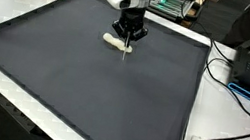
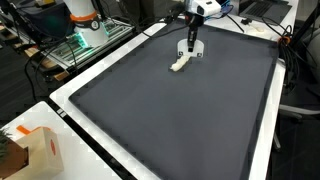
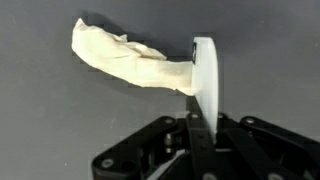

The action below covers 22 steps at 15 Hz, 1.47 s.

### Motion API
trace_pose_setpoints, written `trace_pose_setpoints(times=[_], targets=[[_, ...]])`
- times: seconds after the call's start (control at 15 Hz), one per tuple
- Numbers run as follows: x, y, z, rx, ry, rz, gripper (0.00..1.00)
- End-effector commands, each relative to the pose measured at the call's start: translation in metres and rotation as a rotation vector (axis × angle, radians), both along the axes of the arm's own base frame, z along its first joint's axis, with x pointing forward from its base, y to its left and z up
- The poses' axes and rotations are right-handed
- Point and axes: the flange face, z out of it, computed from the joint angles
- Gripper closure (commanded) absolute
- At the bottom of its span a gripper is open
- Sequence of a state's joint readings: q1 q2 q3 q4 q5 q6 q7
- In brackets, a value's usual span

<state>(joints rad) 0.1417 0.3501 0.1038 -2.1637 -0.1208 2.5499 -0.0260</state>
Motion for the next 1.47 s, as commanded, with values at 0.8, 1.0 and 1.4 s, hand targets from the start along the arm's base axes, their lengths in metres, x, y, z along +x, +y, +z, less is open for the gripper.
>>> trace_pose_setpoints(times=[0.8,1.0,1.4], targets=[[-0.069,-0.022,-0.019,-0.006,0.058,-0.011,0.99],[-0.082,-0.029,-0.022,-0.016,0.068,-0.002,0.99],[-0.085,-0.032,-0.028,-0.043,0.059,0.052,0.99]])
